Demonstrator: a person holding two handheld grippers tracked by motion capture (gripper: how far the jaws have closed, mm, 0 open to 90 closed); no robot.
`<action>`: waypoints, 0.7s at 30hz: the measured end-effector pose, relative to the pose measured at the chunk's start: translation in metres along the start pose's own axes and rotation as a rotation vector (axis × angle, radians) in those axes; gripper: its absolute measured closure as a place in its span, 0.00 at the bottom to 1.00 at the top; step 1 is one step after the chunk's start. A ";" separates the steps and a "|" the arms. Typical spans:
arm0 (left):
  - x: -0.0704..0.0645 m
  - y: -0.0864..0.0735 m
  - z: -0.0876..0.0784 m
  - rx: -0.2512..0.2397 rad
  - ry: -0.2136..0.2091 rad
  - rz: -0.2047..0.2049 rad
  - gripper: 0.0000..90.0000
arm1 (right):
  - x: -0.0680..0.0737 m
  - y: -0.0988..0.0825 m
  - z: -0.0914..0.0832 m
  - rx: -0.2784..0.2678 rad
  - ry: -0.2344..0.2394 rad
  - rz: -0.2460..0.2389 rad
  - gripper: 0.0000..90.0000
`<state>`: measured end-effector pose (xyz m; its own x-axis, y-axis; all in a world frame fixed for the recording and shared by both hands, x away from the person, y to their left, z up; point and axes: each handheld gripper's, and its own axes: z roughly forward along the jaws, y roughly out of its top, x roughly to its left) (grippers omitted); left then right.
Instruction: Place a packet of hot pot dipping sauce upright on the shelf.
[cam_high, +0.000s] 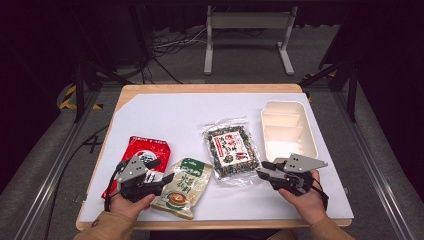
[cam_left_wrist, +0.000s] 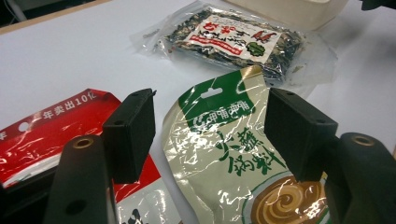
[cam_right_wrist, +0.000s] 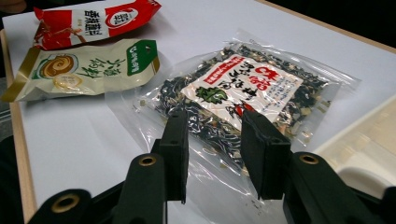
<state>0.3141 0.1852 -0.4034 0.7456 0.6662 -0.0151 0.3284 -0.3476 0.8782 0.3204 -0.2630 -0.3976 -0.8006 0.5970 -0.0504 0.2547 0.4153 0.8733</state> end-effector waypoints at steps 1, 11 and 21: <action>0.000 0.000 0.000 -0.001 0.004 0.000 0.38 | 0.001 0.003 0.001 0.006 0.003 0.003 0.68; -0.002 0.003 -0.005 -0.013 0.021 0.012 0.38 | 0.004 0.022 0.011 0.047 0.059 0.021 0.60; 0.002 0.002 -0.004 -0.004 0.010 0.006 0.38 | 0.011 0.053 0.033 0.084 0.138 -0.006 0.49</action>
<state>0.3137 0.1884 -0.3999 0.7414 0.6710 -0.0053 0.3217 -0.3485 0.8804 0.3433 -0.2120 -0.3675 -0.8676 0.4970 0.0169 0.2898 0.4777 0.8293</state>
